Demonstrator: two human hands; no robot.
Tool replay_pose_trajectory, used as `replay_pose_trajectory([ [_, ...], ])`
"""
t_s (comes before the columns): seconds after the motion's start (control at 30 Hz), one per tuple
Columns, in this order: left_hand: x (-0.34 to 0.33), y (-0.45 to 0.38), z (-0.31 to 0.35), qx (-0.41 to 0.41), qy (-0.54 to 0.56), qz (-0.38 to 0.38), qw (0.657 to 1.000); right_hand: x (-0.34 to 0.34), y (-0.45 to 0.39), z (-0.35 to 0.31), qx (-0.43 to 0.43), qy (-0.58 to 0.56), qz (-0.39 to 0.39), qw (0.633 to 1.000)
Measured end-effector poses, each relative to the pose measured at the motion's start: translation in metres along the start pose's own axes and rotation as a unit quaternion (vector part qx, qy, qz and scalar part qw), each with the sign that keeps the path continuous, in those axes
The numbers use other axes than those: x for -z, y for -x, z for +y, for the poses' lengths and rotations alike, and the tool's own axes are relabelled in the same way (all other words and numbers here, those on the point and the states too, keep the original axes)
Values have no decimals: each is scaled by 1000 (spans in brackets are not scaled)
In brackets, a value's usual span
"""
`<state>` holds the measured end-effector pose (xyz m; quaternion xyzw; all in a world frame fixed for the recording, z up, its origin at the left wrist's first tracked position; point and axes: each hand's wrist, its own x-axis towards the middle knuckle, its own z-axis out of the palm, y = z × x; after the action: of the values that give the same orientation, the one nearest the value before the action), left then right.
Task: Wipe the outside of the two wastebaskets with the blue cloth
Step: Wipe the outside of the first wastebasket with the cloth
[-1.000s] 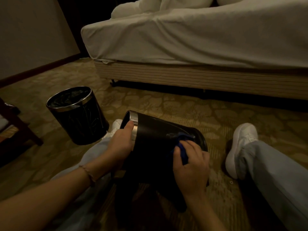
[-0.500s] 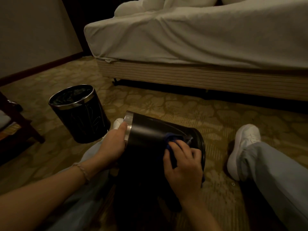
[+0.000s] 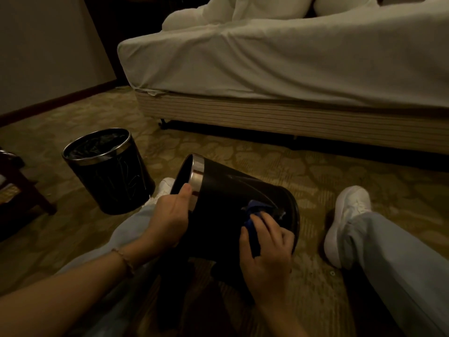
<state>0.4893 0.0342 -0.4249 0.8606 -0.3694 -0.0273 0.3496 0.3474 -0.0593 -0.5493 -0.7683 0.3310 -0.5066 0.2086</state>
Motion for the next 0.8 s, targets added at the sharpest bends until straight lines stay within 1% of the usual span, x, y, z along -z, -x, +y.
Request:
replay_pose_trajectory([
  [0.1,0,1,-4,41,30,-25,998,-7,11,1,25,3,-1,1000],
  [0.13,0,3,-5,43,18,-46,998,-8,15,1,29,4,2,1000],
  [0.17,1,5,-4,26,14,-68,997,-9,16,1,28,1,6,1000],
  [0.2,1,5,-5,1,36,-77,996,-9,16,2,25,-2,10,1000],
  [0.23,2,6,-4,-16,80,-76,994,-9,15,3,25,-3,12,1000],
  [0.27,3,4,-1,-6,140,-73,987,-9,13,3,28,-2,11,1000],
  [0.3,6,0,1,24,199,-77,977,-10,12,4,31,-1,9,999],
  [0.37,12,-11,8,96,303,-121,940,-10,11,5,26,-2,4,1000],
  [0.4,14,-14,12,120,328,-140,927,-10,11,5,19,-4,6,1000],
  [0.43,15,-17,14,140,335,-145,920,-9,12,4,13,-5,8,1000],
  [0.53,10,-15,16,186,325,-101,922,-6,12,-14,27,-11,2,1000],
  [0.67,-7,-3,28,246,382,-54,889,-3,9,-54,117,-21,-52,992],
  [0.73,-11,-1,31,233,359,-11,904,-3,7,-62,139,-22,-59,988],
  [0.77,-12,-2,30,228,344,-8,911,-2,5,-59,141,-20,-54,988],
  [0.8,-10,0,33,228,327,-20,917,-1,3,-54,137,-18,-45,989],
])
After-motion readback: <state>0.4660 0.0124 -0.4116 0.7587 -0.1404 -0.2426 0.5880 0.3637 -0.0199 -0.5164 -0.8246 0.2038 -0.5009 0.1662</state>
